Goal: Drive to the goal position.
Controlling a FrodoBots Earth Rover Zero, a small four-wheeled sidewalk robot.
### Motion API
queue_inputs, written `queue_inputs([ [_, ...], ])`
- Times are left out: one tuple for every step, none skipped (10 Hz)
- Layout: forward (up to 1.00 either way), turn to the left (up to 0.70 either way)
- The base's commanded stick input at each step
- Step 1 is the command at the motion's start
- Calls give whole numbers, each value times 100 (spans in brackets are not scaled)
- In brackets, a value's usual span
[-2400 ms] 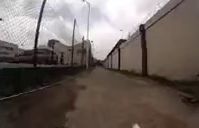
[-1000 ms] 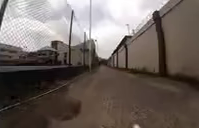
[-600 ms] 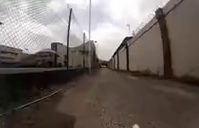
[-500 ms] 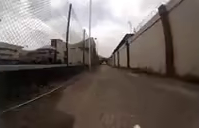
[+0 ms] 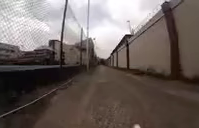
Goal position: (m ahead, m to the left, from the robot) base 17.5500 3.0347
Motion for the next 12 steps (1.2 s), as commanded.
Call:
queue_inputs([
  [100, 0],
  [100, 0],
  [100, 0],
  [100, 0],
  [100, 0],
  [100, 0],
  [100, 0],
  [100, 0],
  [100, 0],
  [100, 0],
  [100, 0],
  [100, 0],
])
